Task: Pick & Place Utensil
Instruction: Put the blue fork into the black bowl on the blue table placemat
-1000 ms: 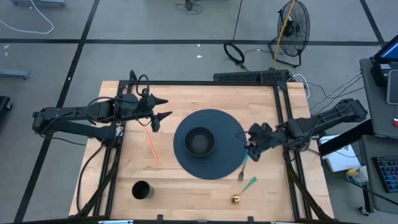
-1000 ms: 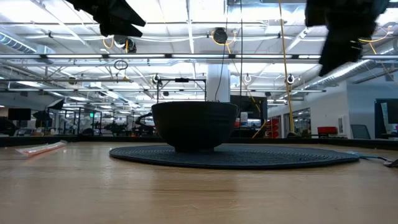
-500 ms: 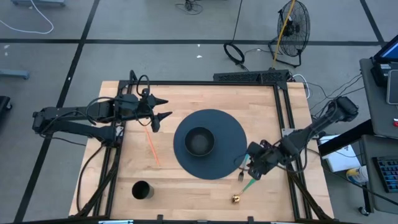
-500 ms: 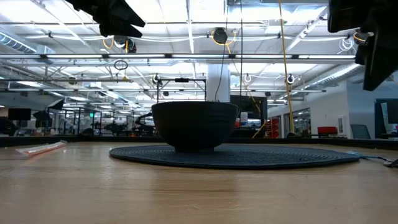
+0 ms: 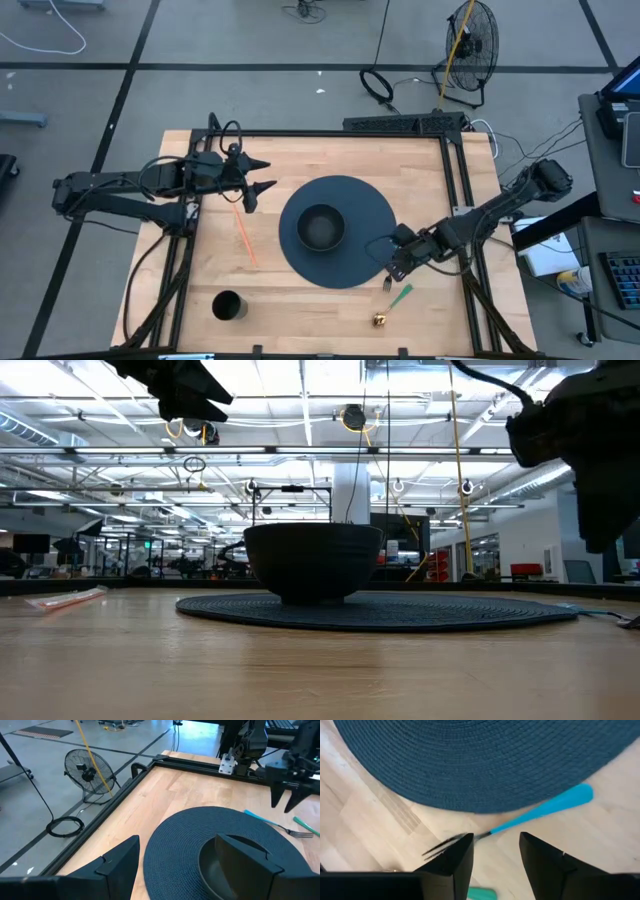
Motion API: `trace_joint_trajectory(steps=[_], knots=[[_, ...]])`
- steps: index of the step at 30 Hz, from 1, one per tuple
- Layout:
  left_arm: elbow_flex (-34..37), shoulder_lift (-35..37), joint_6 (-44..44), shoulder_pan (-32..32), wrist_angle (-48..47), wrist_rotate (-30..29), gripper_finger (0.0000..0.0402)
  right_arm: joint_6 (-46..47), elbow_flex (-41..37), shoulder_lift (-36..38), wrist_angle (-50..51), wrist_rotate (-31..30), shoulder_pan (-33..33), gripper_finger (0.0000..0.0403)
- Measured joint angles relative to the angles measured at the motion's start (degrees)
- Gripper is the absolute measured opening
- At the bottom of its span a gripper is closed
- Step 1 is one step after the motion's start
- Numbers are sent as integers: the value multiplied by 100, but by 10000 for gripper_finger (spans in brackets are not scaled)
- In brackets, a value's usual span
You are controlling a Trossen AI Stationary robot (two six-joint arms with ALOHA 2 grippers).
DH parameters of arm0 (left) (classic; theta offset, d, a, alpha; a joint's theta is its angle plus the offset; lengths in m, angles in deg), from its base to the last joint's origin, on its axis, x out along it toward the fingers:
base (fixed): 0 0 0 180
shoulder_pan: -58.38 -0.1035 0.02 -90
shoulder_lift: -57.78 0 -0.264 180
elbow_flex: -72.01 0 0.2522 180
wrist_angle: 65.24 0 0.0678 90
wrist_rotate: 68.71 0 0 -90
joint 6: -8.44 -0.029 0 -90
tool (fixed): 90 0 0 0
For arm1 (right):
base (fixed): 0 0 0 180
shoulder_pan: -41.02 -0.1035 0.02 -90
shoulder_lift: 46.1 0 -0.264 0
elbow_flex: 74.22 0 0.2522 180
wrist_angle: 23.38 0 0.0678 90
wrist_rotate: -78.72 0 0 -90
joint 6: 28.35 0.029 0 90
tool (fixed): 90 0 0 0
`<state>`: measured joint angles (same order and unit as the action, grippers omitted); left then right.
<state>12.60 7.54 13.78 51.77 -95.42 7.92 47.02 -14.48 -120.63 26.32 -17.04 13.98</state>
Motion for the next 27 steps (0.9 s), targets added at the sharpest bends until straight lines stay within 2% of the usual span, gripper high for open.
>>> trace_joint_trajectory(steps=[16, 27], knots=[[-4, 0, 55, -2, -15, 92, 266, 550, -2, -1009, -89, 289, 5, 222], [-4, 0, 39, -2, -188, 107, 266, 1085, -6, -1166, -290, 232, 10, 212]])
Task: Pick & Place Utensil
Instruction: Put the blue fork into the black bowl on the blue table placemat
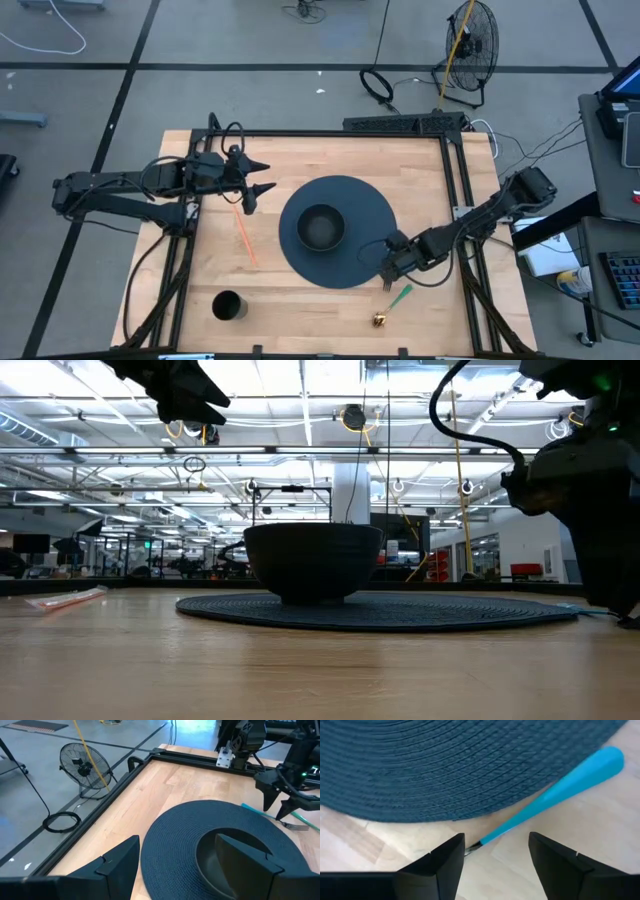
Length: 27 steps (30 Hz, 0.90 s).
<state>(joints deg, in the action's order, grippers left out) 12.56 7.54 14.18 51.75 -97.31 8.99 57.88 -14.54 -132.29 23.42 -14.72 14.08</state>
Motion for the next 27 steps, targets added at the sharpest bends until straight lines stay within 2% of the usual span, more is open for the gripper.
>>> trace_joint_trajectory(steps=[8, 16, 23, 27], knots=[[0, 0, 2, 0, 4, -2, 266, 457, -404, 39, -498, -164, -4, 190], [0, 0, 4, 0, -2, -4, 266, 471, -493, 36, -628, -140, -4, 165], [0, 0, 4, 0, -4, -11, 266, 181, -93, -33, -499, -48, 60, 155], [0, 0, 22, 0, 0, -15, 266, 134, 153, -20, -422, 296, 190, 154]])
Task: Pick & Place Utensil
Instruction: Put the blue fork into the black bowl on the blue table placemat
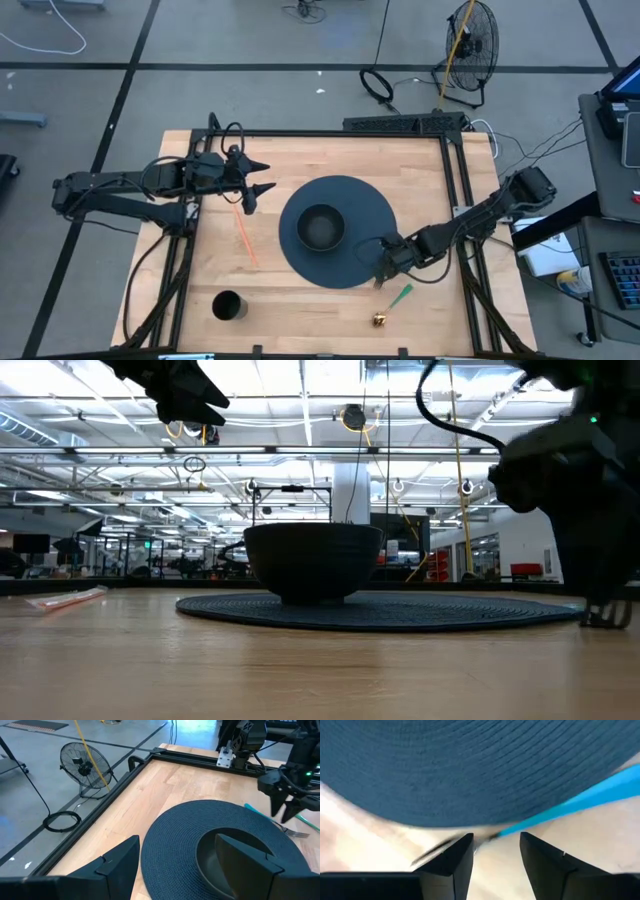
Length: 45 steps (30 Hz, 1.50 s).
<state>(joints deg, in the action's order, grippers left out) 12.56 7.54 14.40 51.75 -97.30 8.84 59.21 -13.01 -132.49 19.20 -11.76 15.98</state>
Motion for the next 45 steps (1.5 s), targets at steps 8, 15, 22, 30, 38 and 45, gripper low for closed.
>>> trace_joint_trajectory(steps=[8, 15, 22, 30, 38, 45], knots=[[0, 0, -4, -1, -11, 1, 266, 57, 350, 4, 1163, 354, 103, 154], [0, 0, -17, 0, -45, 2, 266, -100, 369, -196, 679, 327, 152, 153], [0, 1, 21, -4, -136, 2, 266, -310, 385, -595, 446, 206, 223, 135], [0, 0, 50, 0, -268, 4, 266, -380, 383, -612, 410, 352, 249, 122], [0, 0, 61, 2, -293, 7, 266, -293, 382, -610, 1040, 1113, 138, 120], [0, 0, 84, 2, -288, 7, 266, -398, 382, -610, 1853, 1201, 77, 120]])
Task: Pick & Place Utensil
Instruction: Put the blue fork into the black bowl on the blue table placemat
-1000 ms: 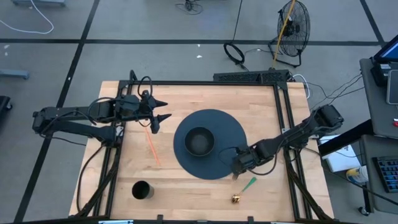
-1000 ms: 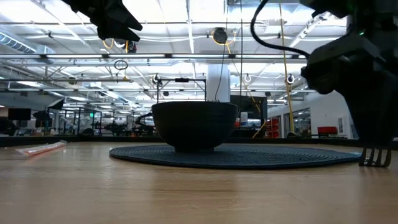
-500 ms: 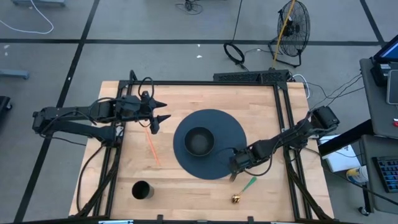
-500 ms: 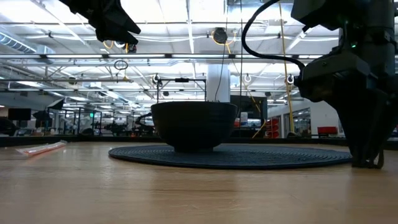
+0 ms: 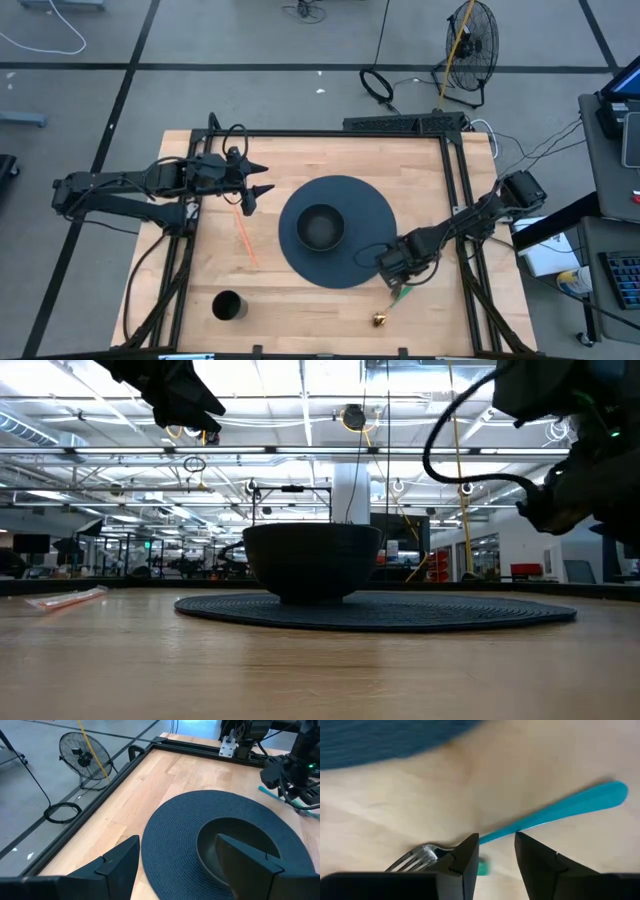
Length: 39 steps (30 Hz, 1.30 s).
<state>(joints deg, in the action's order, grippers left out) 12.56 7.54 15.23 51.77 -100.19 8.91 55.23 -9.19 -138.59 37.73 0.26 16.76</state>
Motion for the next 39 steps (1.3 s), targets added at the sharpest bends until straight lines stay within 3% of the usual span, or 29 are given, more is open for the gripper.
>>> trace_joint_trajectory(steps=[8, 13, 22, 30, 39], knots=[[0, 0, 142, 0, -4, 2, 266, -284, -17, 60, 349, -148, 163, 120], [0, 0, 153, 27, -11, 2, 266, -169, -33, 405, 284, -845, 170, 120], [0, 0, 145, 145, -13, 0, 266, 169, -26, 887, 373, -1328, 155, 120], [0, 0, 142, 151, -17, -2, 266, 452, -197, 887, 489, -1467, 170, 120], [0, 0, 139, 151, -28, 0, 266, 572, -542, 889, -203, -1298, 117, 103]])
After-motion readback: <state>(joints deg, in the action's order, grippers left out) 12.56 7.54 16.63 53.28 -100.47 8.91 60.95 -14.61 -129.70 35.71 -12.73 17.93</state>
